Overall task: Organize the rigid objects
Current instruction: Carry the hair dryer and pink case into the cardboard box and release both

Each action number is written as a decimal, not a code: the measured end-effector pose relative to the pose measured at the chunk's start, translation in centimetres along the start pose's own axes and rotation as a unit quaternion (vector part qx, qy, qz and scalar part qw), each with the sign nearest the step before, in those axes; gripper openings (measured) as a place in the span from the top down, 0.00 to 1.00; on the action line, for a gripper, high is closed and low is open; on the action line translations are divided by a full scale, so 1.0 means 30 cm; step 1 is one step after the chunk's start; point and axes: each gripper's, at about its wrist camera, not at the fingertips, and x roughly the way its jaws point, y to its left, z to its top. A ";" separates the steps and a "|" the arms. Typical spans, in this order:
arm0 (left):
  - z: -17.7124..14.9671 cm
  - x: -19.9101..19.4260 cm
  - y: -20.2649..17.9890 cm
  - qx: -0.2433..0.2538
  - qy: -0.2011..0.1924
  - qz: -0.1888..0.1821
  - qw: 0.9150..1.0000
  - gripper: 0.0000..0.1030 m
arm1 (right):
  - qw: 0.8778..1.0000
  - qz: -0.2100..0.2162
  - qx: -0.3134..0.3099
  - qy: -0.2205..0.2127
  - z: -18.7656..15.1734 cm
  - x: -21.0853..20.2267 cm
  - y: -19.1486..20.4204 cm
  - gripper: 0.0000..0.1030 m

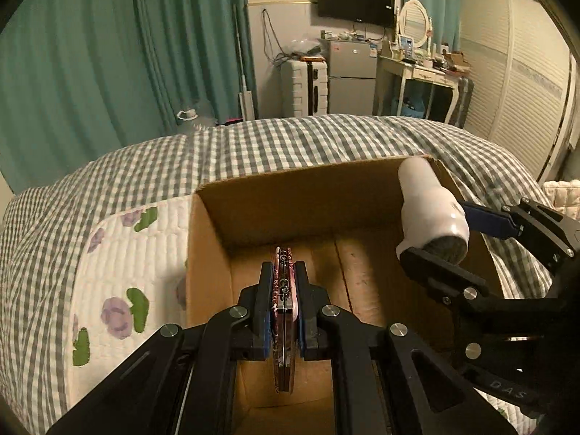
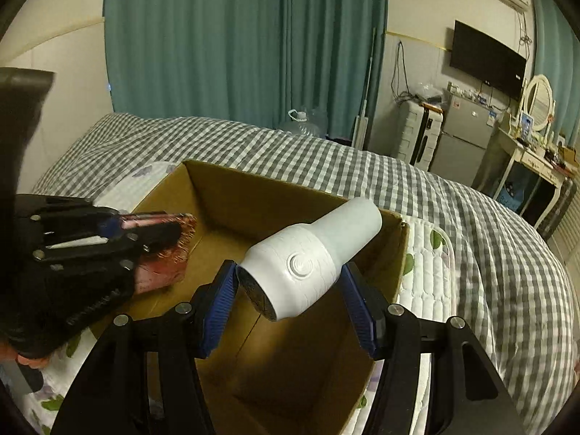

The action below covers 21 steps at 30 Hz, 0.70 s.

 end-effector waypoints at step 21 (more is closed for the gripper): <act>-0.185 -0.621 0.012 0.001 -0.060 0.044 0.997 0.16 | 0.991 -0.128 -0.027 -0.033 0.013 -0.632 0.051 0.10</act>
